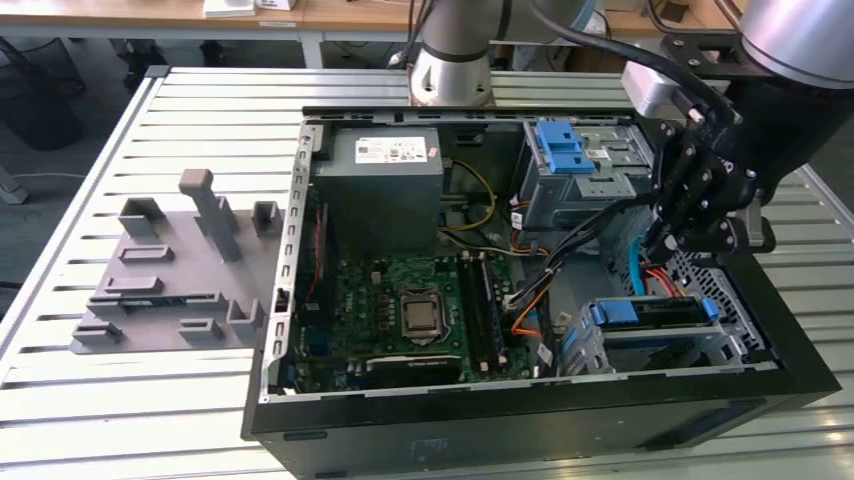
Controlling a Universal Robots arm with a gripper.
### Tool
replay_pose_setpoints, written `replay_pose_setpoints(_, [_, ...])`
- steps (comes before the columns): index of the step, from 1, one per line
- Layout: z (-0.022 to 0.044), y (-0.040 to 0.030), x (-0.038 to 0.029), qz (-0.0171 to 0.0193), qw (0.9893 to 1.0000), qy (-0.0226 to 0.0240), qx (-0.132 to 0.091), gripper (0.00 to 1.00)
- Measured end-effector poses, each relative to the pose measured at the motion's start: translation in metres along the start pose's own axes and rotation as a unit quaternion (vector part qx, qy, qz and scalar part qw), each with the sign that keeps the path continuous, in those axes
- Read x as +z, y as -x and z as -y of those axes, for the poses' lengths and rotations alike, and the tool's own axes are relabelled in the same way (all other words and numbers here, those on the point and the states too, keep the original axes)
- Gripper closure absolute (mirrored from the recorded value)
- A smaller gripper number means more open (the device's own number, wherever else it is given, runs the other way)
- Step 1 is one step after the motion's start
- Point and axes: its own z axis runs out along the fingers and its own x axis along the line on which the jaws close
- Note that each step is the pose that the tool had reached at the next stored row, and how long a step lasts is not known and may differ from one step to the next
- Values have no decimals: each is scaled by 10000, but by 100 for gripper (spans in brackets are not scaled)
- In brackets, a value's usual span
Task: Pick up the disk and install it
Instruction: 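Insert the second disk wire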
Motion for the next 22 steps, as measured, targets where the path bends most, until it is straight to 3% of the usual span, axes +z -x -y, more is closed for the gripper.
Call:
replay_pose_setpoints(2, [0, 0, 9, 121, 9999, 5, 1, 84])
replay_pose_setpoints(4, [0, -1, 20, 177, 9998, 7, 1, 84])
replay_pose_setpoints(12, [1, -39, 42, 179, 9998, 5, 1, 84])
replay_pose_setpoints(16, [-6, -104, 76, 192, 9998, -29, -3, 84])
replay_pose_setpoints(22, [-31, -119, 131, 196, 9998, -99, -13, 84])
